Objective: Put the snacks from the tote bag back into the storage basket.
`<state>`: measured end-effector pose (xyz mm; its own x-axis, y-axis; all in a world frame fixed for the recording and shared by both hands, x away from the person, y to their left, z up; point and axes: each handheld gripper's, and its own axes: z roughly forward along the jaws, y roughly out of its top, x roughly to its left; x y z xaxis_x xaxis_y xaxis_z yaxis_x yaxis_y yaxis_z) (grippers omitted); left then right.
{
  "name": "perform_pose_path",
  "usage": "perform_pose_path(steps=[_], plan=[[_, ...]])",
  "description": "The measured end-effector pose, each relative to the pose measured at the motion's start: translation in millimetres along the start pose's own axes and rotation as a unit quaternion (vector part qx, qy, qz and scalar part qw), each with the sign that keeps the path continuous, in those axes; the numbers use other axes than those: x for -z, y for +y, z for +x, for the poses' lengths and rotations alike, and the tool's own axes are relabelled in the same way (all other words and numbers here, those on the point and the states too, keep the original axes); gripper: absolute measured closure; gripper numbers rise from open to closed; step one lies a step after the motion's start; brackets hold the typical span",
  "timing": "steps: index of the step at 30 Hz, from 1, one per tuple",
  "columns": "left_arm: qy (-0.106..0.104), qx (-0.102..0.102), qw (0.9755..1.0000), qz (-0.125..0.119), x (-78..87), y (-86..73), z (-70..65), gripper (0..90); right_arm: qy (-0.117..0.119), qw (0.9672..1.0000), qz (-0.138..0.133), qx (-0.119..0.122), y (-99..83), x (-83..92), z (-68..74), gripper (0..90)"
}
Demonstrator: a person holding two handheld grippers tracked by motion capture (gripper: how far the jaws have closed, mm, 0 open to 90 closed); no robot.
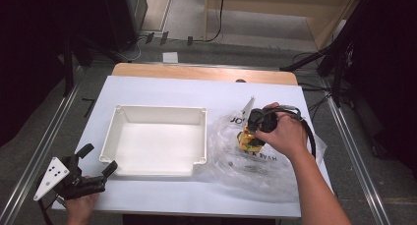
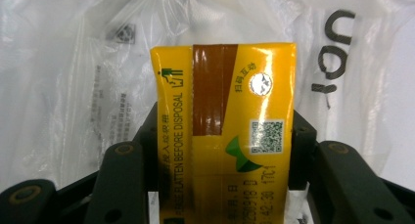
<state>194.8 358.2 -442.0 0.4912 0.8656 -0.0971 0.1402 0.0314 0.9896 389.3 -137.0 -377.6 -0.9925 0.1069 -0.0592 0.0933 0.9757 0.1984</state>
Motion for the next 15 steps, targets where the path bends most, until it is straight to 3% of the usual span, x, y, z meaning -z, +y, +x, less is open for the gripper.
perform_pose_path(steps=[15], plan=[[-0.002, 0.004, 1.0, -0.003, 1.0, 0.2, 1.0, 0.0, -0.011, 0.9997, -0.013, 0.015, 23.4, 32.6, 0.6, 52.0]])
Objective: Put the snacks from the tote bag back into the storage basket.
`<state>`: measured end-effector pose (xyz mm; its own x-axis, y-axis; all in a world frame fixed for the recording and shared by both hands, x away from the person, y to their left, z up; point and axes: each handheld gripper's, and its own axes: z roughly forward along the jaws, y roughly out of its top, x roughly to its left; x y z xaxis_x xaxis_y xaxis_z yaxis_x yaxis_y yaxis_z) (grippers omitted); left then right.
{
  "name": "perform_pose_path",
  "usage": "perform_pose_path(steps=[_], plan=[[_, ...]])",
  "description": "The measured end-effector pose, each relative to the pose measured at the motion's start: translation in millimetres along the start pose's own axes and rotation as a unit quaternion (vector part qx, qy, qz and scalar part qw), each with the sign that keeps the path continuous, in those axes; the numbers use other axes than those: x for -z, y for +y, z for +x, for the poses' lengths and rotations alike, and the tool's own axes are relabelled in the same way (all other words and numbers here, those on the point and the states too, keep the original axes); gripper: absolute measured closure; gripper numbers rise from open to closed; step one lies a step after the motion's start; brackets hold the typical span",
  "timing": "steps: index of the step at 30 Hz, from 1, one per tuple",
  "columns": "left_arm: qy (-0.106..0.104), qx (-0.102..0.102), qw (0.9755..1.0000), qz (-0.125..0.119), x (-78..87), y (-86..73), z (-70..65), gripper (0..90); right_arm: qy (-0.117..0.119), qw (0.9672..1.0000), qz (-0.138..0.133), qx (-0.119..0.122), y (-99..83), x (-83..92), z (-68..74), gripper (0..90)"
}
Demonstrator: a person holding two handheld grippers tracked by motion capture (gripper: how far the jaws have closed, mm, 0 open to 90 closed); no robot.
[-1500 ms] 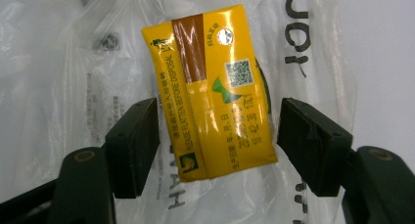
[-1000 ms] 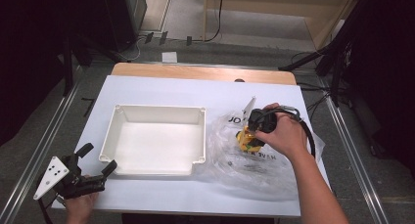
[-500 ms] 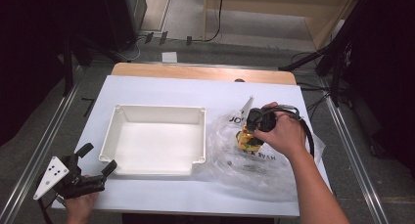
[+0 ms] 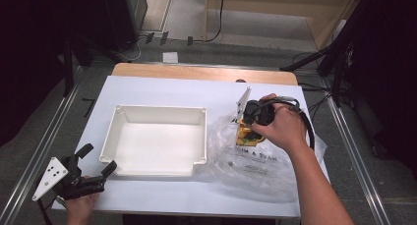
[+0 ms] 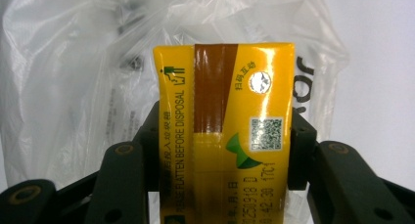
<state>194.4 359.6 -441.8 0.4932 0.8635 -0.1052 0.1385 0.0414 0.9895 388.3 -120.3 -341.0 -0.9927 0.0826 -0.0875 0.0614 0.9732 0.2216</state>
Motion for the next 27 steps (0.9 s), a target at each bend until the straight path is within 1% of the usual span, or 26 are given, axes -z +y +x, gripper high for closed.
perform_pose_path(steps=[1, 2, 3, 4, 6, 7, 9, 10, 13, 14, 15, 16, 20, 21, 22, 23, 24, 25, 27], plan=[[0.0, 0.0, 1.0, 0.0, 0.1, 0.0, 0.0, 0.0, 0.001, 1.0, 0.002, -0.007, 1.0, 2.1, 0.9, 52.1], [-0.001, 0.0, 1.0, 0.0, 0.1, 0.0, 0.1, 0.0, 0.001, 1.0, 0.0, -0.006, 2.1, 3.6, 0.5, 52.1], [-0.001, 0.0, 1.0, 0.0, 0.1, 0.0, 0.1, 0.0, -0.001, 1.0, -0.006, 0.0, 3.2, 4.2, -0.6, 52.1], [-0.001, 0.001, 1.0, -0.001, 0.1, 0.0, 0.1, 0.0, 0.001, 1.0, 0.001, -0.005, 4.6, 6.2, 0.1, 52.1], [0.0, 0.002, 1.0, -0.001, 0.1, 0.0, 0.2, 0.0, -0.002, 1.0, 0.0, 0.004, 7.4, 8.2, -0.8, 52.1], [-0.001, 0.002, 1.0, -0.002, 0.1, 0.0, 0.2, 0.0, 0.0, 1.0, 0.004, 0.0, 8.5, 9.8, -0.1, 52.1], [-0.001, 0.002, 1.0, -0.002, 0.2, 0.0, 0.2, 0.0, 0.0, 1.0, 0.002, 0.001, 9.6, 11.1, -0.4, 52.1], [-0.001, 0.002, 1.0, -0.002, 0.1, 0.0, 0.3, 0.0, -0.005, 0.9999, -0.002, 0.009, 11.8, 14.2, -1.6, 52.1], [-0.001, 0.002, 1.0, -0.002, 0.0, 0.1, 0.2, 0.0, -0.005, 1.0, -0.002, 0.003, 13.8, 18.3, -0.9, 52.1], [-0.001, 0.002, 1.0, -0.002, 0.0, 0.1, 0.1, 0.0, -0.005, 0.9999, -0.003, 0.01, 14.8, 19.4, -1.7, 52.1], [-0.001, 0.001, 1.0, -0.002, 0.0, 0.1, 0.1, 0.0, -0.006, 1.0, -0.001, 0.008, 15.5, 20.8, -1.2, 52.0], [-0.001, 0.002, 1.0, -0.002, 0.0, 0.1, 0.1, 0.0, -0.007, 0.9999, -0.004, 0.013, 16.2, 21.4, -2.0, 52.1], [-0.001, 0.002, 1.0, -0.002, 0.0, 0.1, 0.2, 0.0, -0.007, 0.9999, -0.002, 0.01, 18.7, 26.9, -1.6, 52.0], [-0.001, 0.002, 1.0, -0.002, -0.1, 0.1, 0.1, 0.0, -0.01, 0.9998, -0.006, 0.015, 19.3, 27.6, -2.4, 52.1], [-0.001, 0.001, 1.0, -0.002, -0.1, 0.1, 0.1, 0.0, -0.01, 0.9999, -0.006, 0.012, 19.9, 28.4, -1.9, 52.1], [-0.001, 0.001, 1.0, -0.002, -0.1, 0.1, 0.0, 0.0, -0.01, 0.9998, -0.008, 0.017, 20.8, 28.6, -2.7, 52.1], [-0.001, 0.0, 1.0, -0.001, -0.2, 0.2, 0.1, 0.0, -0.008, 0.9998, -0.006, 0.015, 21.5, 29.0, -2.1, 52.1], [-0.001, 0.0, 1.0, -0.001, -0.3, 0.2, 0.0, 0.0, -0.009, 0.9997, -0.008, 0.02, 22.6, 29.0, -2.8, 52.1], [-0.001, 0.0, 1.0, -0.001, -0.3, 0.2, 0.0, 0.0, -0.008, 0.9997, -0.006, 0.02, 25.0, 29.6, -2.8, 52.1]])
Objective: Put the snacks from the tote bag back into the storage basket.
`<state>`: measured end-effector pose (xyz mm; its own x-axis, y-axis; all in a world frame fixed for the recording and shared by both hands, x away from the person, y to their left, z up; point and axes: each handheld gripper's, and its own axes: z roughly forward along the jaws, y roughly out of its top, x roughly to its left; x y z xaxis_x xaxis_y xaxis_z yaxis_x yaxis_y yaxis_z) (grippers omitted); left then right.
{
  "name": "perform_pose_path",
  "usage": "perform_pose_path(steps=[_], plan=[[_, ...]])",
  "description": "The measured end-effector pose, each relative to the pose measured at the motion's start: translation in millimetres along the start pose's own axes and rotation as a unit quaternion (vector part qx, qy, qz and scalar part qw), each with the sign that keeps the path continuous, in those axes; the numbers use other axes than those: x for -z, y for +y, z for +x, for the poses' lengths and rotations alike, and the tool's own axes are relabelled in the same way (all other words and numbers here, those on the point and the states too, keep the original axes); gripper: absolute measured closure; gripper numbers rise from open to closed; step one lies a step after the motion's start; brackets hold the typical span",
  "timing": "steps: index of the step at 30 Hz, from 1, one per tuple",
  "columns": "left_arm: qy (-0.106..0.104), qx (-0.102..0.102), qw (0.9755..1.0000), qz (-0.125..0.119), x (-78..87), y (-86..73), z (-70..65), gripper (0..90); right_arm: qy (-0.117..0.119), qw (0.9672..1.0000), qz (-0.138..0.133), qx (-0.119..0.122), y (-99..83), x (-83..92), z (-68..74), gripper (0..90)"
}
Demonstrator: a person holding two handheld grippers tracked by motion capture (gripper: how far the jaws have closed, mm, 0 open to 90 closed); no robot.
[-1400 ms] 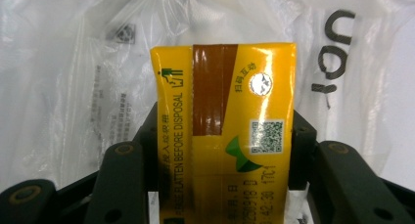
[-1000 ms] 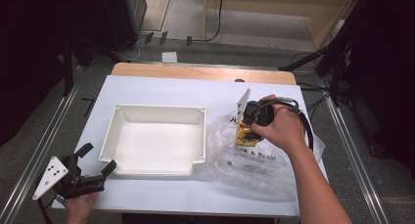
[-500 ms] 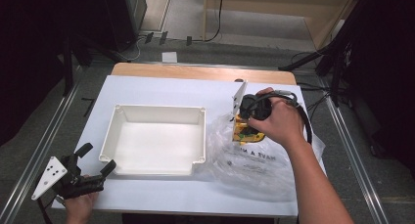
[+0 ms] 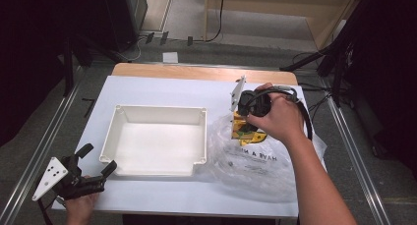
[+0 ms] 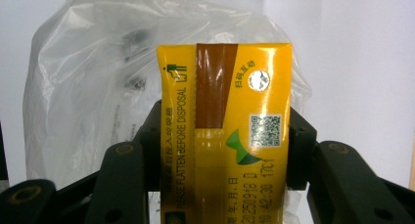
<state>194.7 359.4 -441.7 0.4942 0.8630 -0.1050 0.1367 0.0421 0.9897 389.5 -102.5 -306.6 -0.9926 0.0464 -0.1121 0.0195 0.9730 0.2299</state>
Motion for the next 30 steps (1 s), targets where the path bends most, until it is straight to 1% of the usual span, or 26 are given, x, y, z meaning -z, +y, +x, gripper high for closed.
perform_pose_path(steps=[2, 4, 8, 10, 11, 12, 13, 16, 17, 18, 19, 20, 21, 22, 23, 24, 25, 26, 27, 30], plan=[[0.0, 0.0, 1.0, 0.0, 0.0, 0.0, 0.0, 0.0, -0.001, 1.0, 0.0, -0.003, 2.2, 0.8, 0.1, 52.1], [0.001, 0.001, 1.0, 0.0, 0.1, 0.0, -0.1, 0.0, 0.0, 1.0, -0.007, 0.002, 4.6, 0.8, -0.9, 52.1], [0.0, 0.001, 1.0, -0.001, 0.1, 0.0, 0.0, 0.0, 0.0, 1.0, -0.008, 0.006, 10.5, 2.1, -1.5, 52.1], [0.0, 0.002, 1.0, -0.002, 0.2, 0.0, 0.0, 0.0, 0.002, 1.0, -0.008, 0.002, 13.5, 2.6, -0.9, 52.1], [0.0, 0.001, 1.0, -0.001, 0.2, 0.0, -0.1, 0.0, 0.002, 0.9999, -0.011, 0.007, 14.9, 2.3, -1.8, 52.1], [0.0, 0.001, 1.0, -0.001, 0.1, 0.0, -0.2, 0.0, 0.004, 1.0, -0.008, 0.001, 16.3, 3.0, -1.0, 52.1], [0.0, 0.0, 1.0, -0.001, 0.1, 0.0, -0.1, 0.0, 0.002, 0.9999, -0.013, 0.009, 17.9, 2.6, -2.1, 52.1], [0.0, -0.001, 1.0, -0.001, 0.0, 0.0, -0.4, 0.0, 0.003, 0.9999, -0.014, 0.007, 22.1, 3.0, -2.0, 52.1], [-0.001, 0.0, 1.0, -0.001, -0.1, -0.1, -0.5, 0.0, 0.002, 0.9998, -0.016, 0.011, 23.6, 2.7, -2.9, 52.1], [-0.001, -0.001, 1.0, -0.001, -0.1, -0.1, -0.6, 0.0, 0.002, 0.9999, -0.013, 0.005, 25.1, 3.0, -2.3, 52.1], [0.0, -0.001, 1.0, -0.001, -0.2, -0.1, -0.6, 0.0, 0.001, 0.9998, -0.016, 0.008, 26.5, 2.5, -2.9, 52.1], [0.0, -0.001, 1.0, -0.001, -0.2, -0.1, -0.7, 0.0, 0.004, 0.9999, -0.013, 0.005, 27.9, 2.8, -2.5, 52.1], [0.0, -0.002, 1.0, -0.001, -0.2, 0.0, -0.6, 0.0, 0.004, 0.9998, -0.017, 0.009, 29.4, 2.4, -3.3, 52.2], [0.0, -0.002, 1.0, 0.0, -0.2, 0.0, -0.5, 0.0, 0.006, 0.9999, -0.014, 0.003, 30.6, 2.9, -2.6, 52.2], [0.0, -0.002, 1.0, -0.001, -0.2, 0.0, -0.6, 0.0, 0.004, 0.9998, -0.019, 0.011, 32.2, 2.4, -3.9, 52.1], [0.0, -0.002, 1.0, -0.001, -0.2, 0.0, -0.6, 0.0, 0.007, 0.9999, -0.015, 0.005, 33.7, 2.8, -3.1, 52.2], [0.0, -0.002, 1.0, -0.001, -0.3, 0.0, -0.6, 0.0, 0.007, 0.9997, -0.019, 0.013, 34.8, 2.3, -4.0, 52.2], [0.0, -0.001, 1.0, -0.001, -0.4, 0.0, -0.7, 0.0, 0.007, 0.9998, -0.016, 0.011, 36.7, 3.1, -3.6, 52.1], [0.0, -0.002, 1.0, 0.0, -0.5, 0.0, -0.7, 0.0, 0.005, 0.9997, -0.02, 0.014, 38.2, 3.1, -4.1, 52.2], [-0.001, -0.002, 1.0, -0.001, -0.4, 0.0, -0.8, 0.0, 0.007, 0.9996, -0.023, 0.015, 41.7, 4.1, -4.6, 52.2]])
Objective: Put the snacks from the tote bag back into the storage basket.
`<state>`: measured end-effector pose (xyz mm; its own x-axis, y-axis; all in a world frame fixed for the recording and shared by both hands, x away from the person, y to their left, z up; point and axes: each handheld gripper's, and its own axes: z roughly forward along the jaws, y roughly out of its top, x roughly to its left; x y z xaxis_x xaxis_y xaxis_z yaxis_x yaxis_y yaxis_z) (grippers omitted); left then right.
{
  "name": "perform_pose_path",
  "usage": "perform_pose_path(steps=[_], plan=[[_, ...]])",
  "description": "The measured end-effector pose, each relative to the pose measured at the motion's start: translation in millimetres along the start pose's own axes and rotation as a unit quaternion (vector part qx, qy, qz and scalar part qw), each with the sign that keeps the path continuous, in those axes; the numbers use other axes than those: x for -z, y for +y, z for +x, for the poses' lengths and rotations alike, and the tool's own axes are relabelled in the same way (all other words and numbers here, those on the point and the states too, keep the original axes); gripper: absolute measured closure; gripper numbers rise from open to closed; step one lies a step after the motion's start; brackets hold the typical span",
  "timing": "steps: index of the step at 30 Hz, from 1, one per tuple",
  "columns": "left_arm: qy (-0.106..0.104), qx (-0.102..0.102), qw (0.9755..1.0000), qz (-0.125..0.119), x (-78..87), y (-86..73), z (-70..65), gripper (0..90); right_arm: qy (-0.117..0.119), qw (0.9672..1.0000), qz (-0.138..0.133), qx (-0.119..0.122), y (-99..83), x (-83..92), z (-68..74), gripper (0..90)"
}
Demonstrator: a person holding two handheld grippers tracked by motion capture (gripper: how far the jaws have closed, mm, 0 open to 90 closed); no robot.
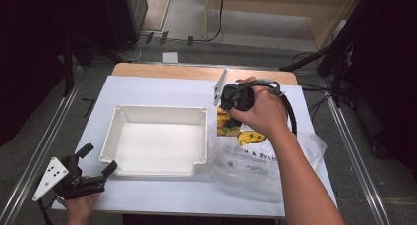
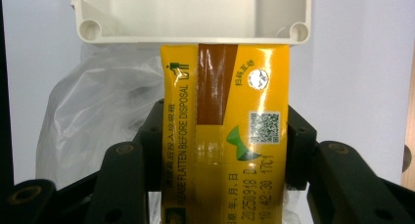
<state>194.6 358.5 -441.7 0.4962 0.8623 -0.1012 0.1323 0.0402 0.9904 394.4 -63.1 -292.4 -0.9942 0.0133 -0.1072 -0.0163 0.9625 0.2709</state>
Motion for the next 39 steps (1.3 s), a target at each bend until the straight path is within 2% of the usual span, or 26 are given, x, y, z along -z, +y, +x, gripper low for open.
perform_pose_path(steps=[17, 19, 20, 26, 27, 30, 39], plan=[[0.0, -0.002, 1.0, 0.002, -0.6, 0.0, -0.9, 0.0, 0.002, 0.9999, -0.011, 0.002, 13.5, -1.2, -1.8, 52.2], [0.0, -0.002, 1.0, 0.003, -0.8, 0.1, -0.9, 0.0, 0.002, 0.9999, -0.009, -0.007, 14.7, -0.7, -0.7, 52.2], [0.0, -0.003, 1.0, 0.003, -0.7, 0.1, -0.8, 0.0, 0.003, 0.9999, -0.012, 0.0, 15.4, -1.3, -1.6, 52.2], [-0.001, -0.003, 1.0, 0.003, -0.7, 0.1, -0.9, 0.0, 0.002, 1.0, -0.006, -0.003, 21.2, 0.1, -1.5, 52.2], [-0.001, -0.002, 1.0, 0.003, -0.8, 0.1, -0.9, 0.0, 0.001, 0.9999, -0.011, 0.002, 22.4, -0.4, -2.7, 52.2], [0.0, -0.003, 1.0, 0.004, -1.0, 0.1, -1.1, 0.0, -0.002, 0.9999, -0.008, -0.006, 25.6, 0.2, -2.3, 52.2], [0.0, -0.006, 1.0, 0.007, -2.0, 0.2, -2.1, 0.0, 0.0, 0.9999, -0.012, 0.0, 33.7, 0.2, -4.3, 52.2]])
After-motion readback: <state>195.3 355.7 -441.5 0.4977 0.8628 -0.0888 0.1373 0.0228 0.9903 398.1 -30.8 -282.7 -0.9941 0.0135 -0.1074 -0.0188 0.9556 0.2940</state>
